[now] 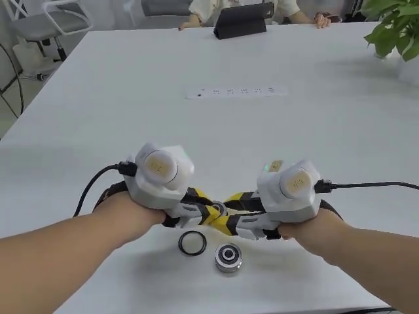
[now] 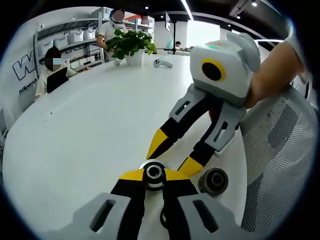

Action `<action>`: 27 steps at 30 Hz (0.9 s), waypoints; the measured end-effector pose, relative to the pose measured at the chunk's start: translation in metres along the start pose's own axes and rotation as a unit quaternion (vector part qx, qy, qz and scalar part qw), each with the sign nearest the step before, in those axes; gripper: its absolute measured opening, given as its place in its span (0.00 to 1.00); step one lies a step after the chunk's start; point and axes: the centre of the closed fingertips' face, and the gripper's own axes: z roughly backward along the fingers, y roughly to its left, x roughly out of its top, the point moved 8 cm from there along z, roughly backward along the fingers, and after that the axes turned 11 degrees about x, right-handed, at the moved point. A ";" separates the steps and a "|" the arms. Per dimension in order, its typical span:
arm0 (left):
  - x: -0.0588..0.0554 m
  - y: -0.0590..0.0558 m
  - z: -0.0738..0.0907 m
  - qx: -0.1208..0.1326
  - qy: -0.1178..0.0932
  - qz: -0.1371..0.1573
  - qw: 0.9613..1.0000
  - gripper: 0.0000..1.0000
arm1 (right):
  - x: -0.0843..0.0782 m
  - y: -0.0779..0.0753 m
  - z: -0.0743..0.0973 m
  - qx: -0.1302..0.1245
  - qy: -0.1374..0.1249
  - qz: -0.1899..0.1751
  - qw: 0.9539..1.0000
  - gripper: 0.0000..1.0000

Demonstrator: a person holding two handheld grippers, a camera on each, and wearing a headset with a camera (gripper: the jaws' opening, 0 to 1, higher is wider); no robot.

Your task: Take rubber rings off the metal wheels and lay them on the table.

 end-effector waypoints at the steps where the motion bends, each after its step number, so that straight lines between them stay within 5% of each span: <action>1: 0.000 0.000 0.000 0.000 0.000 0.000 1.000 0.07 | 0.000 0.000 0.001 -0.001 0.000 -0.002 1.000 0.24; 15: 0.000 0.000 0.000 0.002 0.001 0.003 1.000 0.07 | -0.004 0.001 0.005 0.000 0.003 -0.021 1.000 0.20; 27: -0.001 -0.001 0.001 0.004 -0.001 0.007 1.000 0.07 | -0.009 0.000 0.008 0.007 -0.016 -0.079 0.997 0.16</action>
